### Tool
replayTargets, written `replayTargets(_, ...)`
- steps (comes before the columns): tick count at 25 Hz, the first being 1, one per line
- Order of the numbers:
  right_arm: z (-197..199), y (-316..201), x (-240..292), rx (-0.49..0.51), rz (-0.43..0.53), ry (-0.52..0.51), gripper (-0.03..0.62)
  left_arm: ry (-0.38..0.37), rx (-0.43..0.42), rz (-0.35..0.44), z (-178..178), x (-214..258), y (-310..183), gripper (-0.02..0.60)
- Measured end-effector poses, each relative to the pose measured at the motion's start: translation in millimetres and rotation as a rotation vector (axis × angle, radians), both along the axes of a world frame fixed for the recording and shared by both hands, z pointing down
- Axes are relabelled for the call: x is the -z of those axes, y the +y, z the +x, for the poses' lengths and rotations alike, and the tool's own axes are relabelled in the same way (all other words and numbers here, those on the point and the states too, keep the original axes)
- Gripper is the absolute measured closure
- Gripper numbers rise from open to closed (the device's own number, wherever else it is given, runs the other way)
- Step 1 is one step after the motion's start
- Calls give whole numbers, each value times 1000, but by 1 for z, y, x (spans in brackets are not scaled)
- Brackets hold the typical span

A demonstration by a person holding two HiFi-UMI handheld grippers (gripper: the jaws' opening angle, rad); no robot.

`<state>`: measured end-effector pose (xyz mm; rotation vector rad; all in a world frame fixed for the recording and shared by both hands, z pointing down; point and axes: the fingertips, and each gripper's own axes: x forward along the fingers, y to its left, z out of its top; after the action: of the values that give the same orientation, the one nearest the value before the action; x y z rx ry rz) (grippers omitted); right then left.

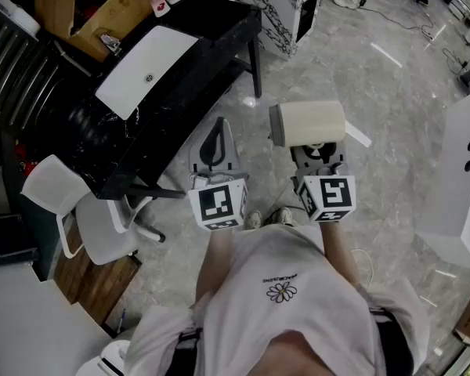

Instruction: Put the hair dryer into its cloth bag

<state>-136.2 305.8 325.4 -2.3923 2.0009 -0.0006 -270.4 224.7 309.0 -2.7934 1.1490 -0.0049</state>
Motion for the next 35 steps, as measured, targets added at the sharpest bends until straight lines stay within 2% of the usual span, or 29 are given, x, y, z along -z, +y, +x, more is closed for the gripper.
replayTargets(10,17,3,-4,14,-8,2,396,-6,6,-25,15,-7,3,566)
replayTargets(16,33,9,-4,41,19,-34,396,-5,10,-25,34,-6,9,566)
replayTargets(30,85,25,-23,80,-4,-62,396,28,105,-37,53,-17,20,566)
replayTargets(35,98,16,-32,98,4,-44,396,26,110,-6,70,-20,10,566)
